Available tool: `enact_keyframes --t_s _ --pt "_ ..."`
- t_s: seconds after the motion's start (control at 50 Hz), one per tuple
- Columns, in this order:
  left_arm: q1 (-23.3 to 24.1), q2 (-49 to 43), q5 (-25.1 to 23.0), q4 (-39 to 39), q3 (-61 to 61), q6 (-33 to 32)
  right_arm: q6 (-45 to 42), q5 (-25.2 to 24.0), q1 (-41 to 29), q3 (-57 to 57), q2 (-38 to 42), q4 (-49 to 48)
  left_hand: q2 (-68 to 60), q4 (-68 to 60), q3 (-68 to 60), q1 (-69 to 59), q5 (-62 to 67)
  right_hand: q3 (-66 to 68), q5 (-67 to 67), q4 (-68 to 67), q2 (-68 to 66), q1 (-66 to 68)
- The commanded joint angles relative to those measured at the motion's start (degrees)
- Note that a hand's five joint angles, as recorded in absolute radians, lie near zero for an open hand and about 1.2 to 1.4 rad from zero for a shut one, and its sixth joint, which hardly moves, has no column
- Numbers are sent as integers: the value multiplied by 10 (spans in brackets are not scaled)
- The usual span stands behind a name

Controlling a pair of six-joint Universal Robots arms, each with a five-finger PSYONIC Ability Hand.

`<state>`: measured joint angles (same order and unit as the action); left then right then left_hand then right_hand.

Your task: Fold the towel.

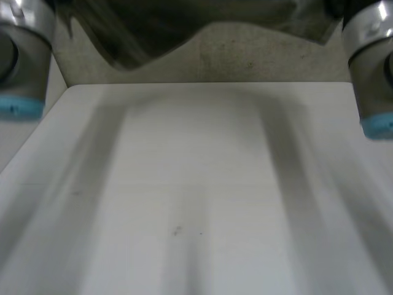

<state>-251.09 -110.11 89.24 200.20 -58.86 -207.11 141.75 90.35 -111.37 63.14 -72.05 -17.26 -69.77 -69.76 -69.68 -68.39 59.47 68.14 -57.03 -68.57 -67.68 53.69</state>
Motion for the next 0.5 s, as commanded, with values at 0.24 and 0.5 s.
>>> enact_keyframes --t_s 0.24,0.5 --pt "-39 -53 -96 -58 -389 -79 -38 -85 55 204 83 297 -58 -58 -58 -71 61 119 -130 -114 -123 263" --pt "-50 -53 -92 -58 -424 -109 -6 -98 99 326 43 166 335 335 334 321 -332 119 -130 -114 -123 263"
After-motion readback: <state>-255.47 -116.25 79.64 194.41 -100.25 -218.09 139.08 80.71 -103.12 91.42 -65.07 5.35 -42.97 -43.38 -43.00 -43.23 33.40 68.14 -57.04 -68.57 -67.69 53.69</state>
